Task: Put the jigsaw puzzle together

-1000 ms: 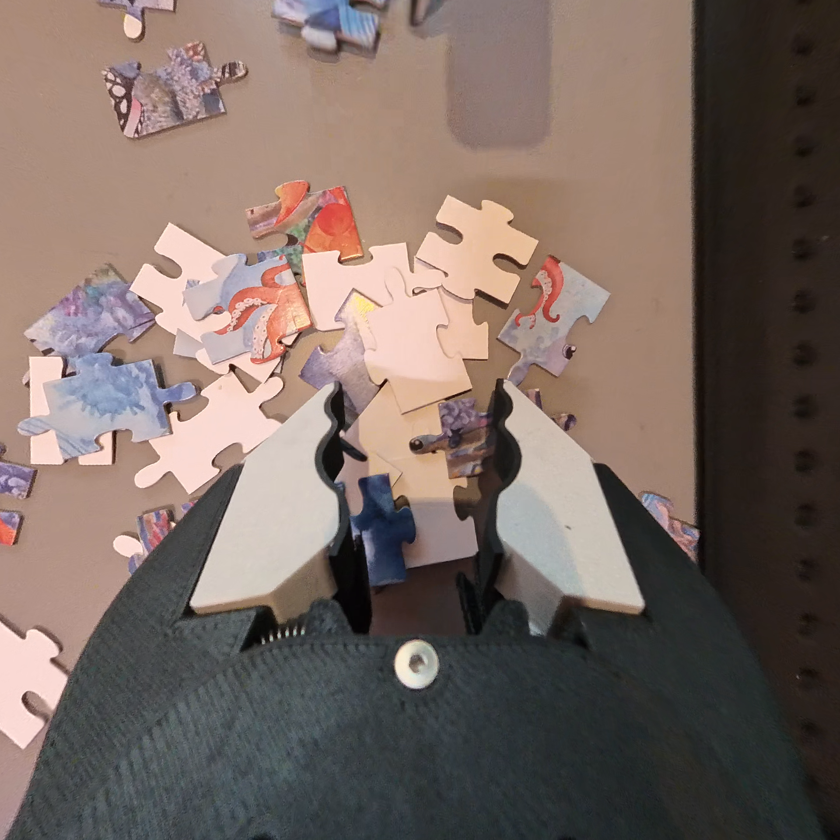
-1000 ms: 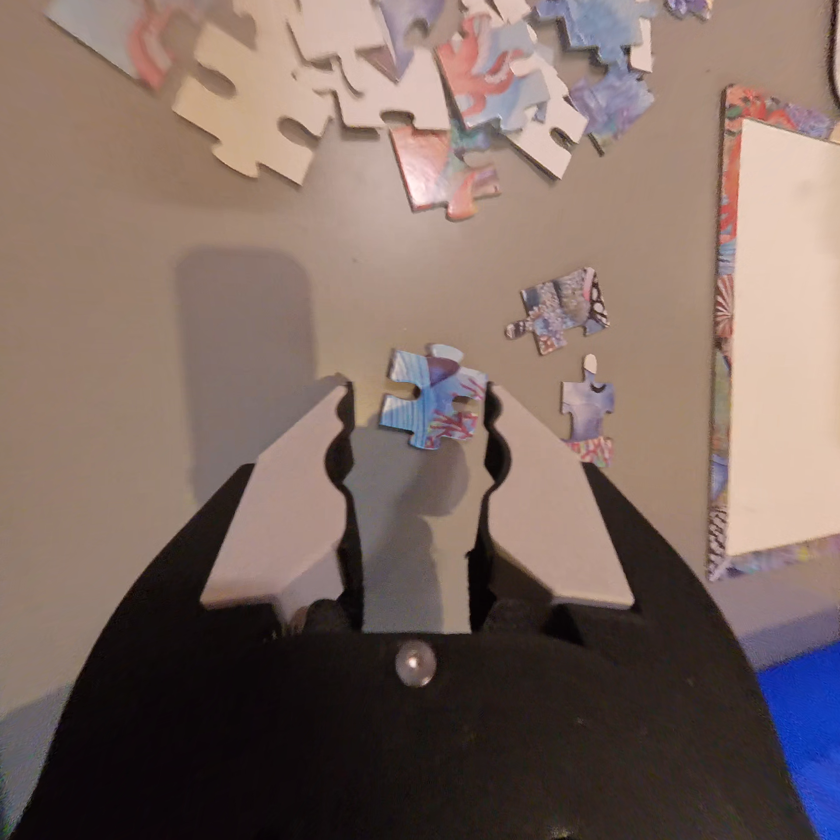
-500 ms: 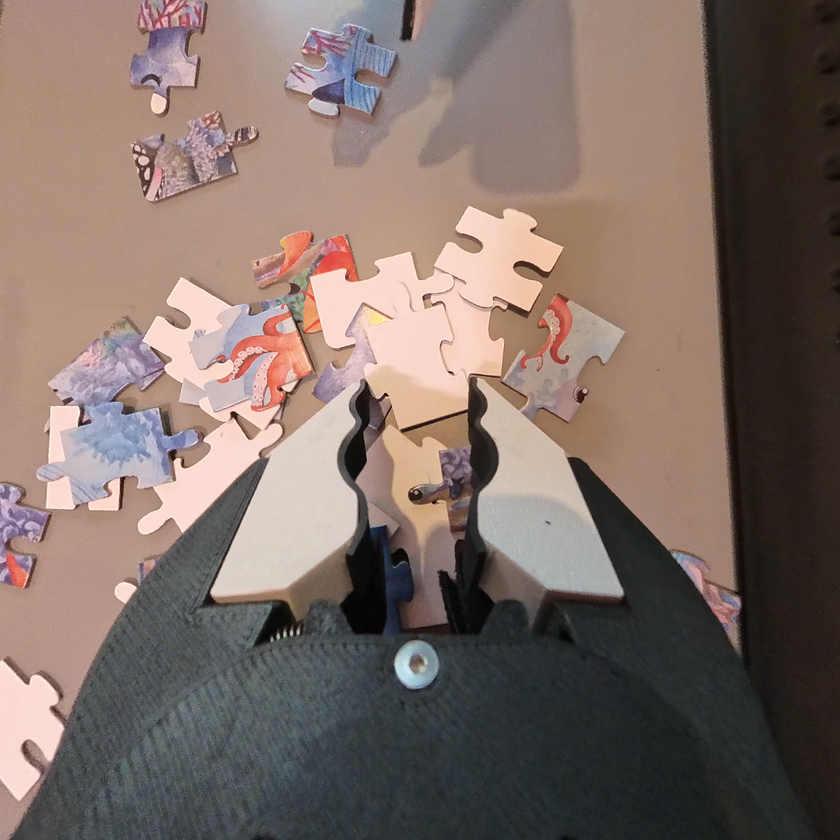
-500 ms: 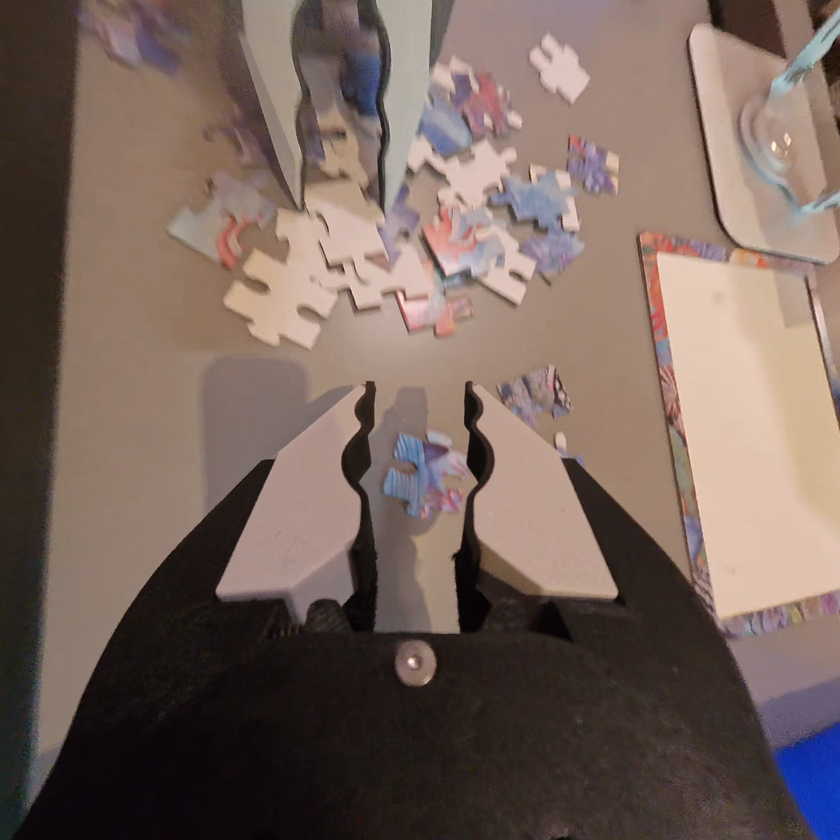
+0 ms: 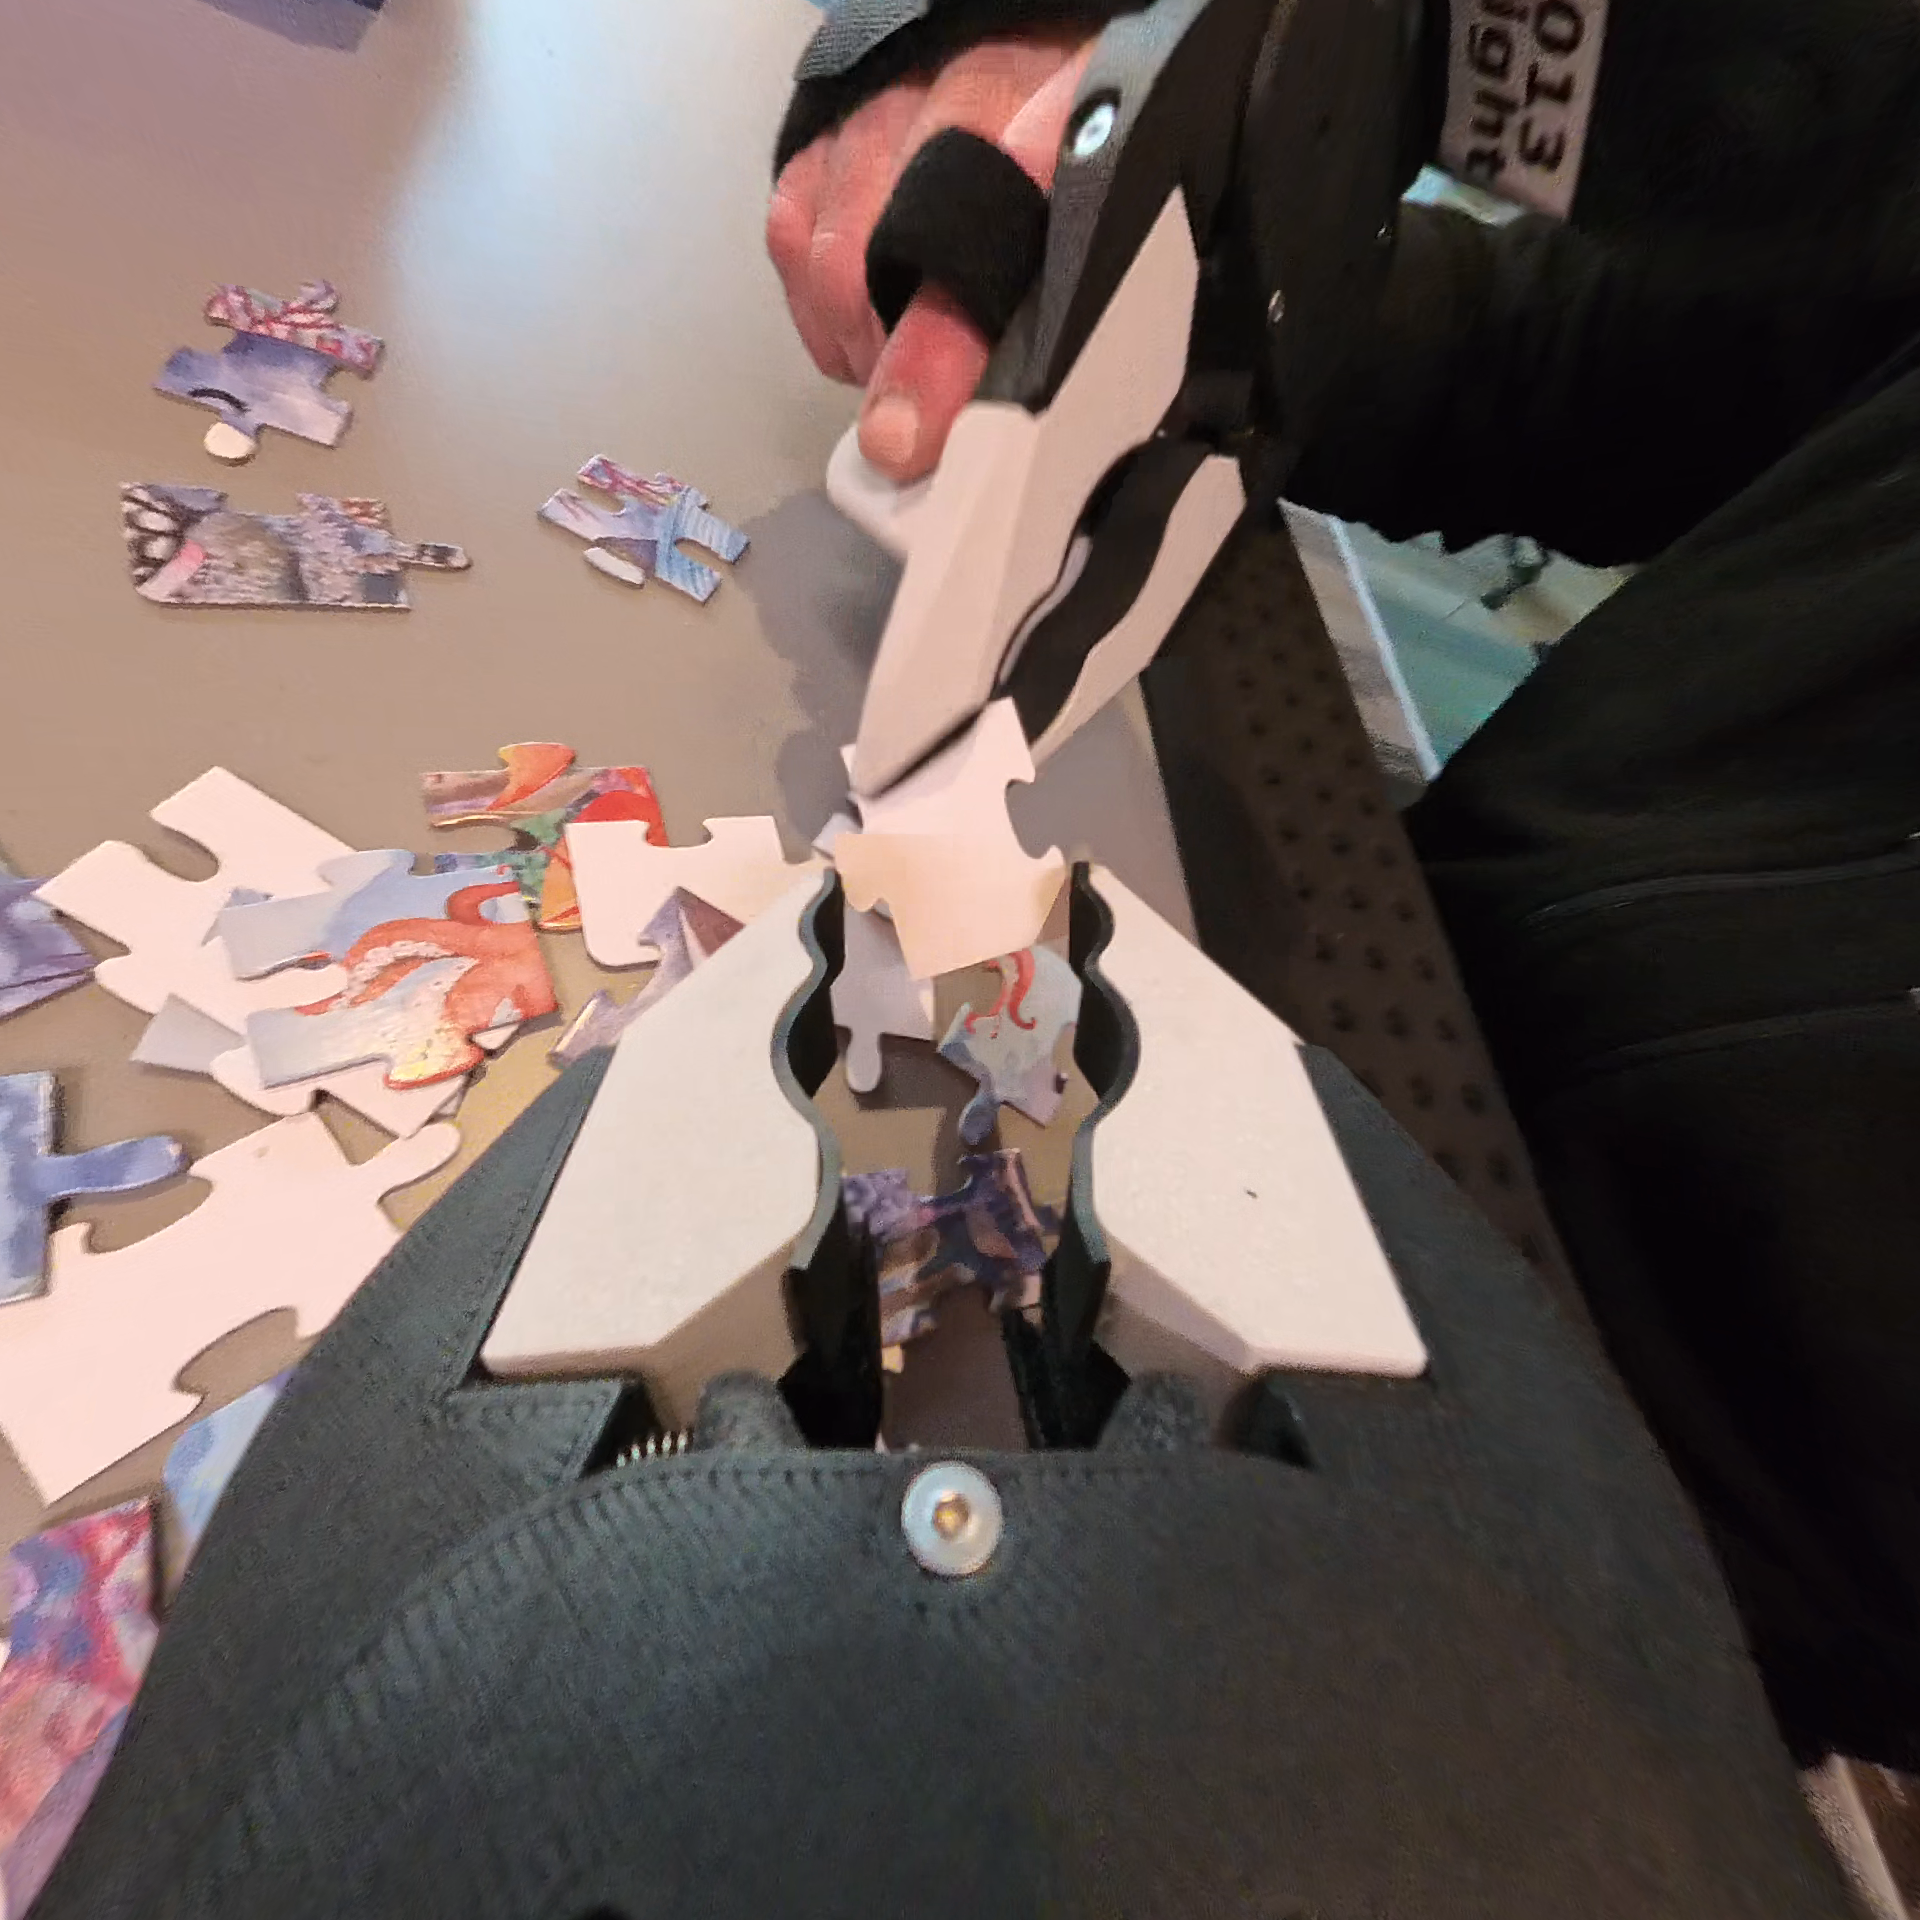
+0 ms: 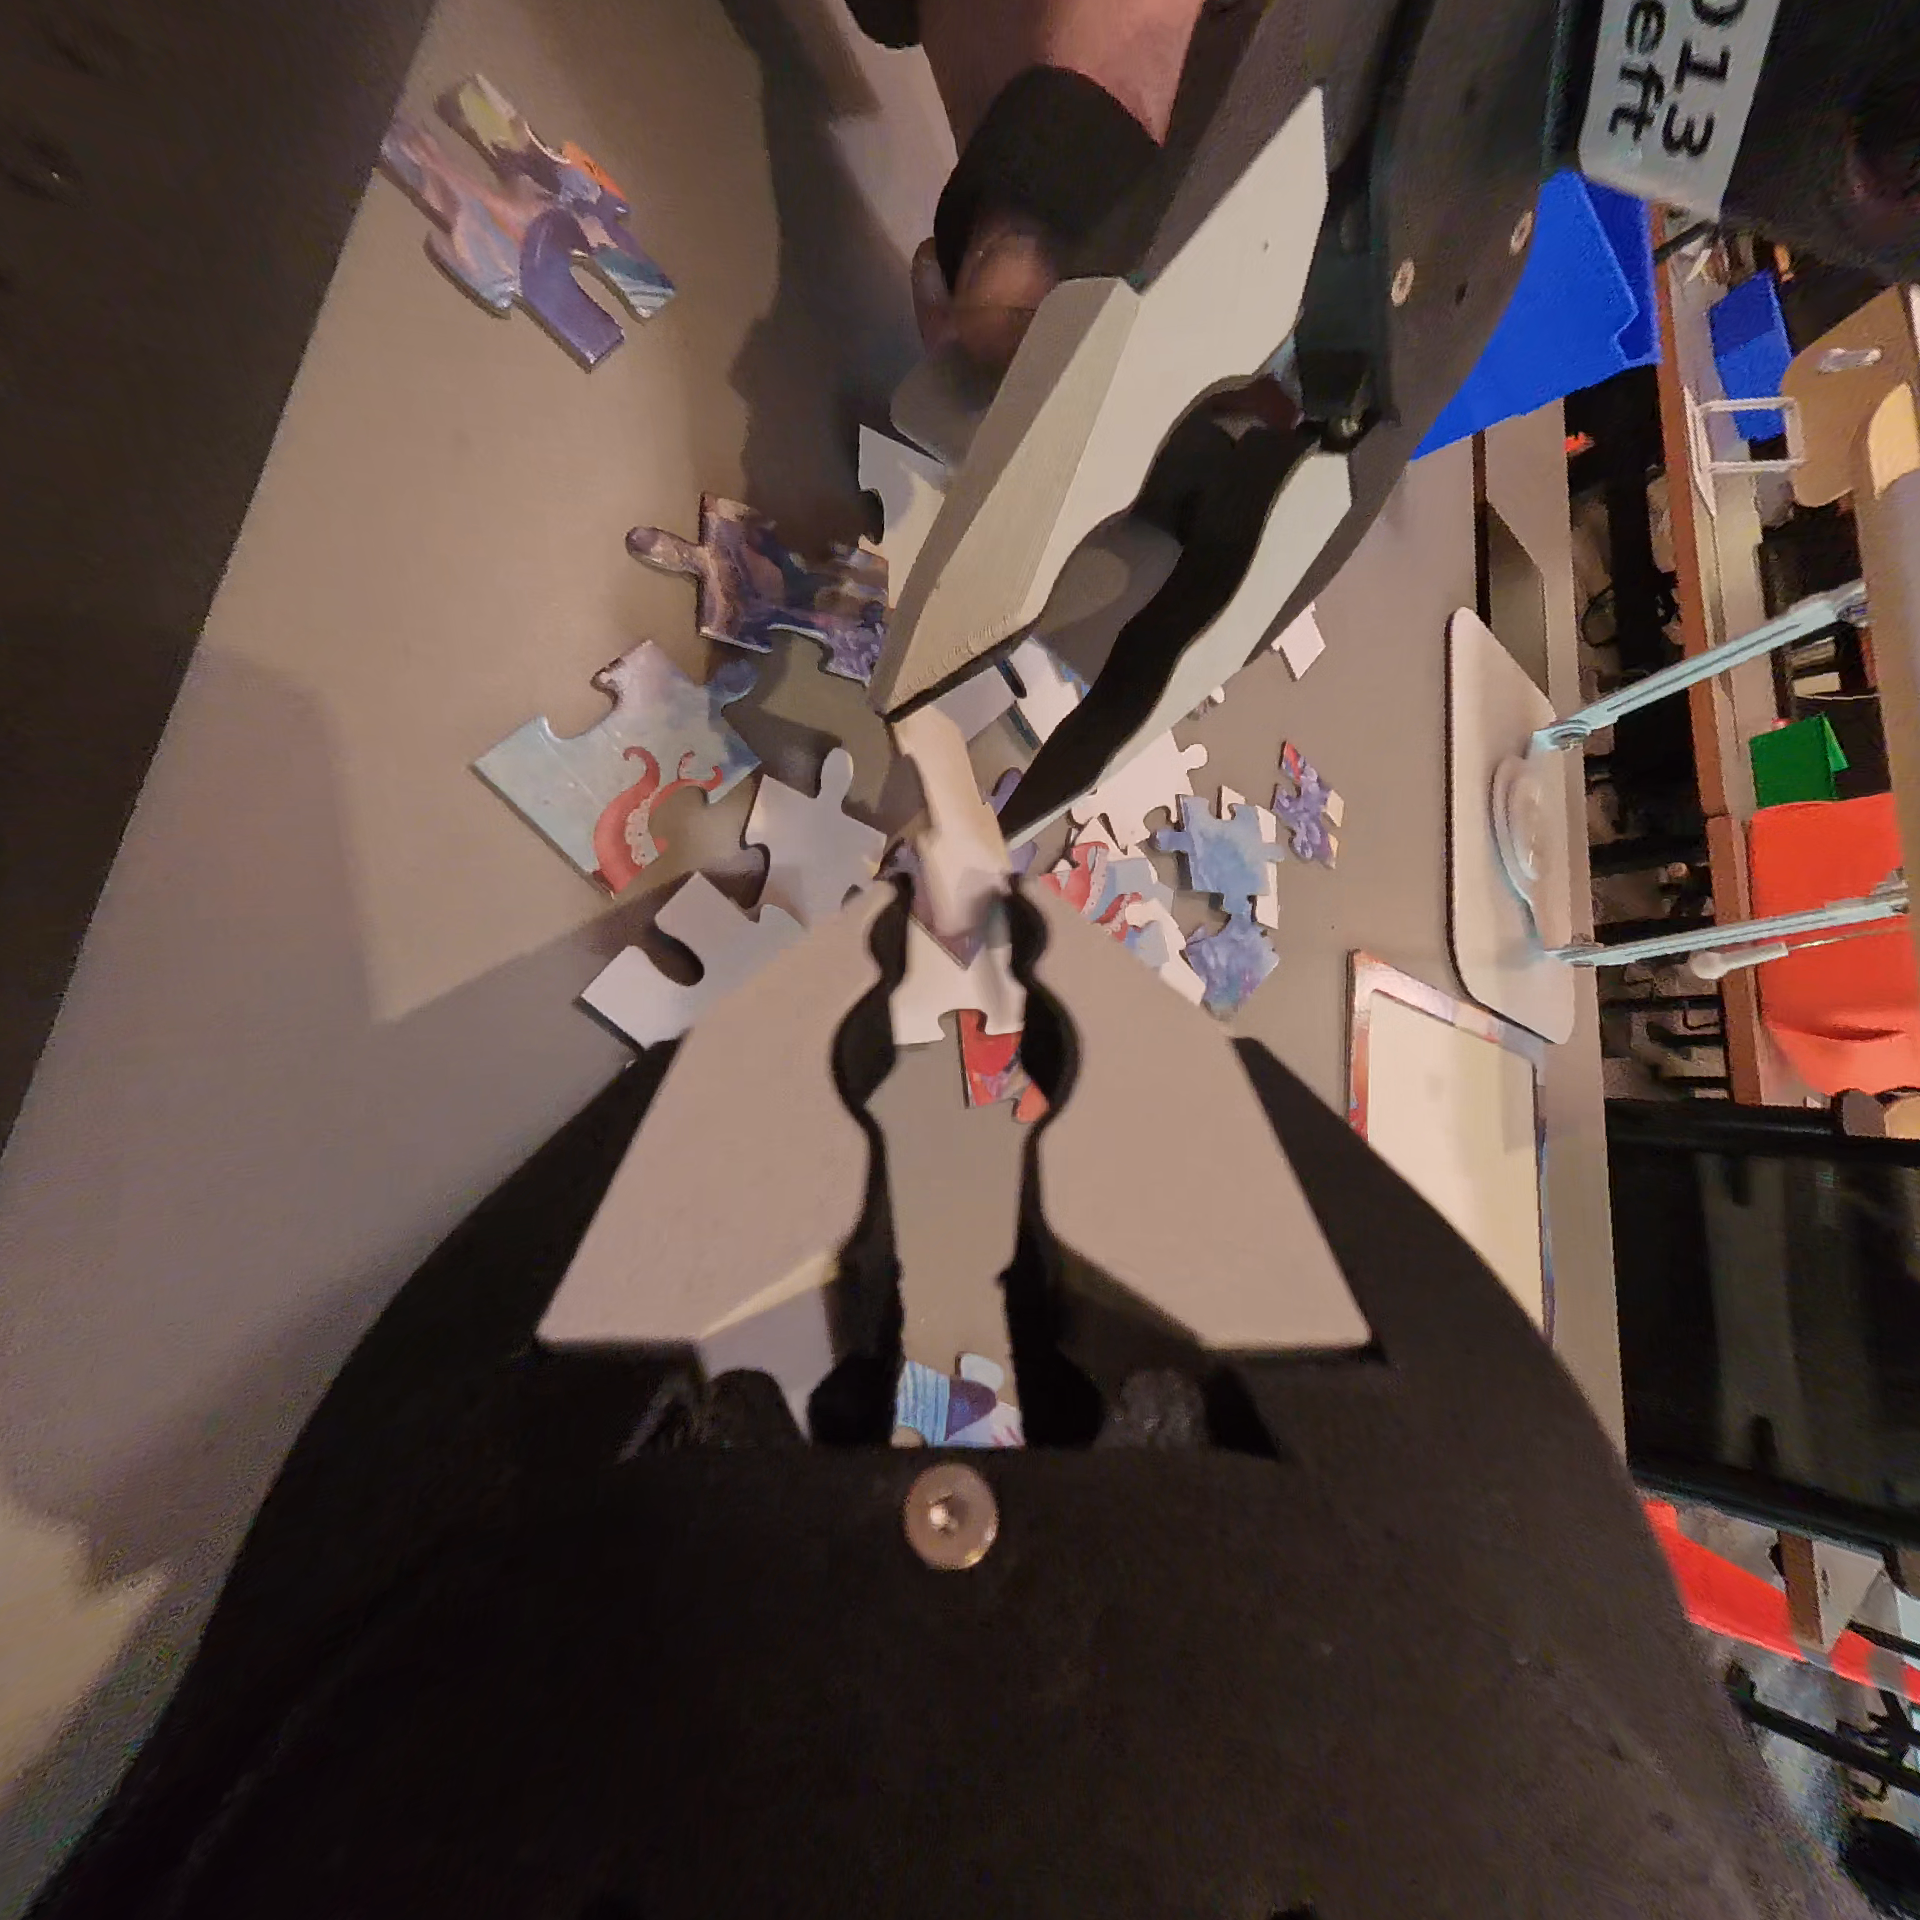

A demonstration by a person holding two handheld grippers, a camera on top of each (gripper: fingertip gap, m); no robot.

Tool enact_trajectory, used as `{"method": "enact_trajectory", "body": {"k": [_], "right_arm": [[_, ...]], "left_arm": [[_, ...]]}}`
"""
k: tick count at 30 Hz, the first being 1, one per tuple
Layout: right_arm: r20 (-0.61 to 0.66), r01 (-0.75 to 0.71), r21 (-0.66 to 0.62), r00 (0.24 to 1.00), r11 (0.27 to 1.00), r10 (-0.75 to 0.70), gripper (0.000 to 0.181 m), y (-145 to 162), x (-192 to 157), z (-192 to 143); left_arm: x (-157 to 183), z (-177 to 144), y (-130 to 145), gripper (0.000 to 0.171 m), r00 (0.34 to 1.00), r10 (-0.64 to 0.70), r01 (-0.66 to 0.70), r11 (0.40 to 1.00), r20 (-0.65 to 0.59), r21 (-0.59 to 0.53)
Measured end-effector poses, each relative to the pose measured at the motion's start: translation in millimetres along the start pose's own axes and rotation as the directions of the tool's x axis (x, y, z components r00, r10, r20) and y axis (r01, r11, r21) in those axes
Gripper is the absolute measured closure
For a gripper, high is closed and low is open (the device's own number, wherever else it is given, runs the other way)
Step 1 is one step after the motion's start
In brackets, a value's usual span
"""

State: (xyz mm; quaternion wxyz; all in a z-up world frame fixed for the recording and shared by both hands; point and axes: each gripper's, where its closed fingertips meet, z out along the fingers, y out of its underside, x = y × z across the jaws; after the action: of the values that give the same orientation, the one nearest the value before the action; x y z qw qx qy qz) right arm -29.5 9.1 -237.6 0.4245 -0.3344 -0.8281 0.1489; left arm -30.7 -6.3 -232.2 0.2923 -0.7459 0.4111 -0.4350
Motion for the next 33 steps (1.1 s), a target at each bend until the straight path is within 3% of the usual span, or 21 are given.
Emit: {"method": "enact_trajectory", "body": {"k": [3, 4, 6, 8, 11, 14, 16, 20, 21, 22, 25, 31, 33], "right_arm": [[0.038, -0.034, 0.015, 0.999, 0.999, 0.034, 0.181, -2.9, -2.4, -1.3], [0.066, -0.079, 0.032, 0.995, 0.996, 0.077, 0.181, -3.7, -2.2, -5.3], [0.109, -0.211, 0.056, 0.973, 0.976, 0.204, 0.181, -0.6, 6.2, -18.6], [0.124, -0.355, 0.037, 0.929, 0.934, 0.348, 0.181, 15.5, 20.6, -36.8], [0.176, -0.595, -0.063, 0.783, 0.801, 0.596, 0.181, 57.0, 28.2, -66.2], [0.221, -0.775, -0.117, 0.589, 0.621, 0.777, 0.181, 89.9, 27.6, -91.4], [0.217, -0.836, -0.153, 0.492, 0.527, 0.843, 0.181, 109.6, 25.5, -102.6], [0.236, -0.864, -0.281, 0.36, 0.418, 0.903, 0.181, 138.1, 5.0, -109.8], [0.209, -0.87, -0.304, 0.337, 0.388, 0.918, 0.177, 147.1, 3.5, -108.4], [0.175, -0.877, -0.323, 0.315, 0.357, 0.933, 0.16, 156.4, 2.9, -106.7], [0.091, -0.89, -0.33, 0.3, 0.313, 0.95, 0.137, 174.1, 6.8, -104.6], [0.039, -0.873, -0.26, 0.418, 0.413, 0.908, 0.144, 161.4, 23.9, -111.6], [0.041, -0.843, -0.254, 0.48, 0.474, 0.876, 0.144, 149.4, 24.4, -108.0]], "left_arm": [[7.0, 2.0, -3.2, 0.133, 0.999, 0.006, -0.005, 1.0, -0.047, 0.019], [9.5, 0.4, -7.6, 0.125, 0.998, 0.006, -0.004, 0.999, -0.056, 0.039], [3.1, -5.2, -8.7, 0.111, 1.0, 0.026, -0.027, 0.999, 0.015, 0.021], [1.0, -11.5, -1.8, 0.108, 0.994, 0.074, -0.07, 0.996, 0.081, -0.046], [-1.0, -21.5, 15.4, 0.103, 0.971, 0.167, -0.134, 0.974, 0.174, -0.185], [-9.2, -32.9, 40.4, 0.097, 0.931, 0.252, -0.155, 0.927, 0.264, -0.341], [-13.0, -37.0, 53.9, 0.094, 0.915, 0.28, -0.149, 0.904, 0.292, -0.4], [-18.6, -36.3, 73.8, 0.093, 0.906, 0.296, -0.135, 0.879, 0.302, -0.457], [-20.3, -35.6, 75.1, 0.093, 0.901, 0.306, -0.141, 0.877, 0.308, -0.459], [-21.6, -35.1, 75.6, 0.095, 0.897, 0.312, -0.143, 0.876, 0.315, -0.46], [-19.4, -32.4, 74.1, 0.103, 0.889, 0.337, -0.172, 0.873, 0.309, -0.456], [-17.1, -26.9, 69.9, 0.121, 0.88, 0.354, -0.208, 0.887, 0.316, -0.413], [-16.7, -27.0, 67.5, 0.158, 0.873, 0.368, -0.229, 0.888, 0.319, -0.398]]}}
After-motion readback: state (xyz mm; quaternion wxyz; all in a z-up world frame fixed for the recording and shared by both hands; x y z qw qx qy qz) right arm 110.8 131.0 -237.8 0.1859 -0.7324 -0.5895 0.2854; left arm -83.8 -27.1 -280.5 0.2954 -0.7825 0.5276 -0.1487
